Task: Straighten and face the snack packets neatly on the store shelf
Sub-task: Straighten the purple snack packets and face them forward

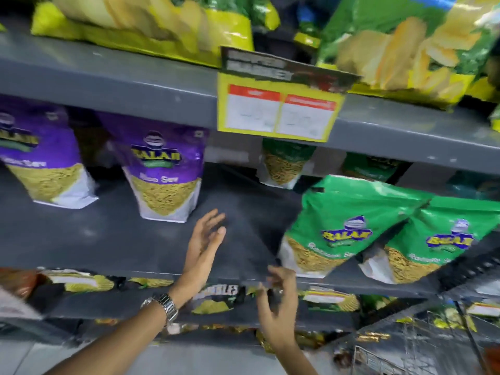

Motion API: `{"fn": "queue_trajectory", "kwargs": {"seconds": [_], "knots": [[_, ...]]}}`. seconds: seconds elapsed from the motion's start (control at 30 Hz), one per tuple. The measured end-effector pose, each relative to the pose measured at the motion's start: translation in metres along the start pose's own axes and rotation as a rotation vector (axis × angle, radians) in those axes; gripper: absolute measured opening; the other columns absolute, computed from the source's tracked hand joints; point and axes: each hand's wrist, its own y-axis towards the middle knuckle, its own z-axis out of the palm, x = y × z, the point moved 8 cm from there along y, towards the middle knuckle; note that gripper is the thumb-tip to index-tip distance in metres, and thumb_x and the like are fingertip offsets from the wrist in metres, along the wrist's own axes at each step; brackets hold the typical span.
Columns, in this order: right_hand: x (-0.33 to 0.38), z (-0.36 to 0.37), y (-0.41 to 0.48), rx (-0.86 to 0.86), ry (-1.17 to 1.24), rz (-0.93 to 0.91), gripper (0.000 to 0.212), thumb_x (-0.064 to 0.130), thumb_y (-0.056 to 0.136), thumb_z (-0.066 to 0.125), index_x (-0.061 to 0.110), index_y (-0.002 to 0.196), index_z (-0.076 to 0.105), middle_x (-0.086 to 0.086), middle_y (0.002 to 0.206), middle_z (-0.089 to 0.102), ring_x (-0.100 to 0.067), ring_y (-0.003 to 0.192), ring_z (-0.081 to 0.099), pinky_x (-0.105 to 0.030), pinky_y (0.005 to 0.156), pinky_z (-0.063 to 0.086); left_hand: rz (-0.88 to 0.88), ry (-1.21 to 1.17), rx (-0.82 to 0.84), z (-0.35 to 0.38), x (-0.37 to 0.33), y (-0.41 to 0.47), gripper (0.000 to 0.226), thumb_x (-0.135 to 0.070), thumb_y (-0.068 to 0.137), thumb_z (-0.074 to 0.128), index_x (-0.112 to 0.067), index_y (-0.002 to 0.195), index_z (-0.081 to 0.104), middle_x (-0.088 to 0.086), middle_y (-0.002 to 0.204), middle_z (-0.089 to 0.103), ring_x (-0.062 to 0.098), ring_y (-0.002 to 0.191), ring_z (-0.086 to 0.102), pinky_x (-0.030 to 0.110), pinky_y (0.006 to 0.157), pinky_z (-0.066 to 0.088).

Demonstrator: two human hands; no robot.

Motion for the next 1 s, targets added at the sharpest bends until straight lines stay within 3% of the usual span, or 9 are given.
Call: {"fn": "queue_trajectory", "kwargs": {"seconds": [0.1,0.17,0.23,0.3,0.4,0.57,0.7,0.9,1.0], "knots": [[0.003,0.076,0.021,0.121,0.129,0.165,0.031,0.035,0.080,0.061,0.032,0.110,0.052,0.007,0.109,0.058,-0.009,0.098,0.057,-0.018,0.084,0.046,0.128,0.023,-0.258,-0.088,-0.019,0.012,0.028,-0.003,0.090,0.053,-0.025,0.107,0.051,-0.007,0.106,0.062,-0.010,0.095,0.059,0.010,0.086,0.044],[0.004,0.115,0.044,0.111,0.247,0.253,0.033,0.031,0.081,0.065,0.033,0.110,0.052,0.003,0.110,0.057,-0.010,0.098,0.056,-0.017,0.085,0.045,0.110,-0.038,-0.441,-0.147,-0.021,0.024,0.022,-0.008,0.089,0.054,-0.026,0.102,0.050,-0.017,0.093,0.066,-0.010,0.087,0.059,0.016,0.088,0.042],[0.005,0.142,0.071,0.068,0.323,0.332,0.036,0.014,0.084,0.066,0.023,0.116,0.051,-0.003,0.115,0.054,-0.013,0.104,0.054,-0.014,0.085,0.044,-0.029,-0.144,-0.550,-0.190,-0.015,0.044,0.015,-0.015,0.092,0.050,-0.024,0.104,0.047,-0.018,0.096,0.061,-0.006,0.086,0.055,0.028,0.089,0.039],[0.008,0.164,0.096,0.063,0.353,0.394,0.046,0.007,0.083,0.066,0.013,0.125,0.047,-0.006,0.119,0.051,-0.016,0.112,0.050,-0.012,0.083,0.045,-0.177,-0.133,-0.503,-0.209,-0.014,0.067,0.014,-0.021,0.095,0.045,-0.024,0.109,0.046,-0.009,0.104,0.054,-0.003,0.086,0.050,0.032,0.088,0.036],[0.018,0.190,0.117,0.138,0.435,0.433,0.058,0.004,0.077,0.070,0.011,0.127,0.042,-0.007,0.121,0.050,-0.016,0.113,0.051,-0.007,0.077,0.049,-0.258,-0.017,-0.313,-0.210,-0.020,0.094,0.026,-0.027,0.096,0.043,-0.025,0.122,0.046,-0.013,0.105,0.052,0.000,0.092,0.048,0.031,0.084,0.036],[0.030,0.211,0.133,0.226,0.384,0.361,0.035,-0.006,0.083,0.058,0.009,0.113,0.048,0.002,0.099,0.061,0.010,0.079,0.063,-0.012,0.074,0.050,-0.260,0.092,0.001,-0.179,-0.028,0.119,0.040,-0.035,0.095,0.042,-0.024,0.133,0.037,-0.018,0.122,0.046,0.003,0.112,0.043,0.033,0.097,0.032],[0.027,0.210,0.131,0.178,0.356,0.413,0.021,-0.001,0.088,0.054,0.011,0.105,0.050,0.005,0.091,0.061,0.012,0.069,0.062,-0.011,0.070,0.050,-0.251,0.097,0.009,-0.174,-0.024,0.122,0.029,-0.039,0.091,0.049,-0.028,0.118,0.048,-0.006,0.118,0.057,0.014,0.115,0.053,0.038,0.103,0.040],[0.036,0.202,0.112,0.208,0.340,0.389,0.017,0.002,0.089,0.055,0.018,0.094,0.053,0.004,0.091,0.063,0.004,0.078,0.063,-0.015,0.075,0.052,-0.217,0.064,0.057,-0.175,-0.024,0.106,0.010,-0.038,0.090,0.051,-0.031,0.097,0.055,-0.014,0.099,0.065,-0.005,0.087,0.063,0.024,0.082,0.048],[0.038,0.195,0.097,0.204,0.331,0.394,0.014,0.004,0.088,0.056,0.018,0.090,0.054,0.003,0.089,0.063,0.001,0.080,0.062,-0.024,0.082,0.049,-0.208,0.085,0.070,-0.179,-0.026,0.092,0.011,-0.040,0.089,0.054,-0.031,0.093,0.055,-0.014,0.098,0.066,0.000,0.091,0.062,0.031,0.089,0.049]]}}
